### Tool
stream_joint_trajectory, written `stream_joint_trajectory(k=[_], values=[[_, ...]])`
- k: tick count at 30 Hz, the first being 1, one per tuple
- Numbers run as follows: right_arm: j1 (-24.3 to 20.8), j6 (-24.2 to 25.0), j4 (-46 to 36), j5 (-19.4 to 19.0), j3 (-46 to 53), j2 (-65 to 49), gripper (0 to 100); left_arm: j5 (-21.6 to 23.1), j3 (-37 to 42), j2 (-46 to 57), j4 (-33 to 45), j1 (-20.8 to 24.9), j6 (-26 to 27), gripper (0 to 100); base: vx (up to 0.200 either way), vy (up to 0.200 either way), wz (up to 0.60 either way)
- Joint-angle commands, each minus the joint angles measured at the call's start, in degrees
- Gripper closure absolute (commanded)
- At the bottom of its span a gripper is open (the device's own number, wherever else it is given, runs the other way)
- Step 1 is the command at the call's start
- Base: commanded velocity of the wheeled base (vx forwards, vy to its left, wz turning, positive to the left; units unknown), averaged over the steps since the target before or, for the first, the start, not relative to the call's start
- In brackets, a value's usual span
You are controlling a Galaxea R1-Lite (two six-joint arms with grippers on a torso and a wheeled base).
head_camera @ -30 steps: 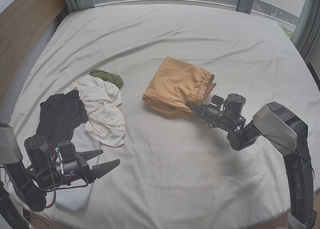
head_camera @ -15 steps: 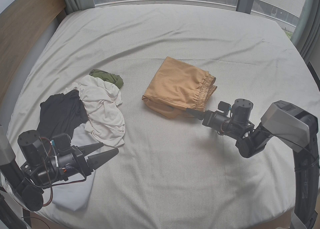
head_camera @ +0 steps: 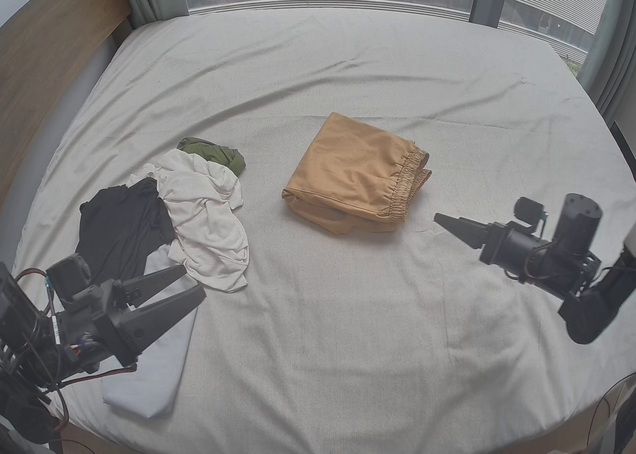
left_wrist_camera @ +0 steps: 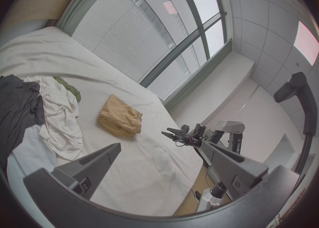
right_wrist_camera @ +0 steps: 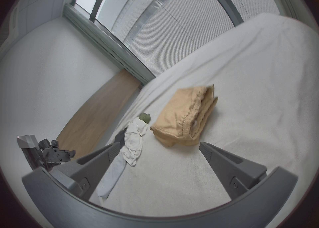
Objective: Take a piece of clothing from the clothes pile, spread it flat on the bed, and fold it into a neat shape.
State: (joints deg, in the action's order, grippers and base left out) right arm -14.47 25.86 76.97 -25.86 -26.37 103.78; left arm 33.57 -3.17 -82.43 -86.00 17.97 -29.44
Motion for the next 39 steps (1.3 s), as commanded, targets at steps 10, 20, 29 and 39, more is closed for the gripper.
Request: stream_joint_trajectory(k=[10, 20, 29, 39], values=[[4.6, -4.9, -25.4, -0.4, 23.6, -64.8, 0, -3.1, 0.5, 61.6, 51.2, 2.0, 0.3, 0, 0.000, 0.000, 0.00], [4.8, -4.9, -60.6, -0.6, 15.1, -91.2, 0, -3.3, -6.1, 77.8, 75.0, -3.5, 1.8, 0, 0.000, 0.000, 0.00], [5.9, -7.4, -67.9, 2.1, 16.2, -97.7, 0, -3.3, -0.3, 77.8, 75.6, -3.5, 8.0, 0, 0.000, 0.000, 0.00], [17.0, -23.4, -73.8, 9.5, 26.4, -99.2, 0, -19.9, 3.2, 77.5, 81.8, -5.2, 19.9, 0, 0.000, 0.000, 0.00]])
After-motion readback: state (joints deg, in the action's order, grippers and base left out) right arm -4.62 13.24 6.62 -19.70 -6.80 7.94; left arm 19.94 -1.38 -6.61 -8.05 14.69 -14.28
